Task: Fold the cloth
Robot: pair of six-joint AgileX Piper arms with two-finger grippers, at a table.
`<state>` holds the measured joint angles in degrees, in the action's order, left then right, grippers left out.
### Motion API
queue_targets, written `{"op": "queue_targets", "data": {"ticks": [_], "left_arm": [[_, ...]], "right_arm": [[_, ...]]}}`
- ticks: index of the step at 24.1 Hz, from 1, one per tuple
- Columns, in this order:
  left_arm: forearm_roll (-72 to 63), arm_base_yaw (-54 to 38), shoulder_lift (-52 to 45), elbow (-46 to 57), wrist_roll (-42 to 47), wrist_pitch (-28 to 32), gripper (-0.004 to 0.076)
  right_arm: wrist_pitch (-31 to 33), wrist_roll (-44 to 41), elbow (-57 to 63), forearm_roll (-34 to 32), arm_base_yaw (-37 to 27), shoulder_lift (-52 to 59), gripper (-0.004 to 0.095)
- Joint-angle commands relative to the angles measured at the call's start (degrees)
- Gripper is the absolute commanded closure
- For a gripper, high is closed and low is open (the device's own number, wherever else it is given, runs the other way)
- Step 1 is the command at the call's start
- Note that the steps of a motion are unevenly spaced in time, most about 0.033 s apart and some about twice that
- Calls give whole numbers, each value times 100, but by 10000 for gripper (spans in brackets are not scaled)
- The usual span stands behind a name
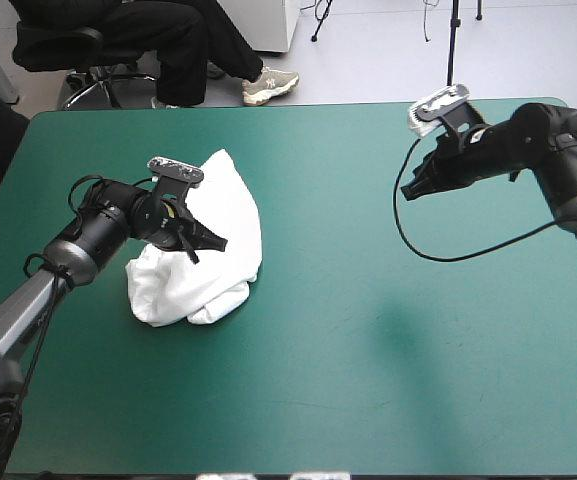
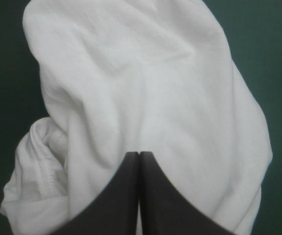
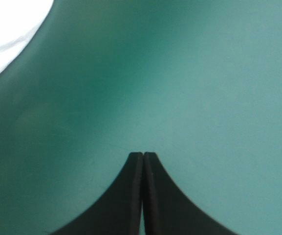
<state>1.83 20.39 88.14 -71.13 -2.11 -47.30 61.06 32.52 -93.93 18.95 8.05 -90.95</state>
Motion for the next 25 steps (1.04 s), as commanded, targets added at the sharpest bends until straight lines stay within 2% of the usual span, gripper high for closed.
{"op": "queue_targets", "data": {"ticks": [1,4,8,14,19,23,24,25], "left_arm": [[-18,14,-221,-198,31,142,741],[-18,14,-282,-198,31,115,741],[-18,14,-317,-198,31,115,741],[-36,14,-382,-198,31,137,741],[-11,14,-521,-286,64,108,741],[80,14,-524,-619,-11,-187,740],[124,14,-516,-685,-128,-199,730],[137,14,-516,-810,-320,-232,685]], "right_arm": [[-107,-164,138,-274,-120,834,925],[-204,-445,915,-828,-120,1685,925],[-680,-806,2125,-1404,-120,2772,925],[-1200,-1102,3241,-1470,-120,3760,926],[-1150,-1274,3567,-1470,-120,4100,925],[-1150,-1274,3567,-1470,-120,4100,925],[-1150,-1274,3567,-1470,-120,4100,925],[-1150,-1274,3567,-1495,-120,4100,926]]}}
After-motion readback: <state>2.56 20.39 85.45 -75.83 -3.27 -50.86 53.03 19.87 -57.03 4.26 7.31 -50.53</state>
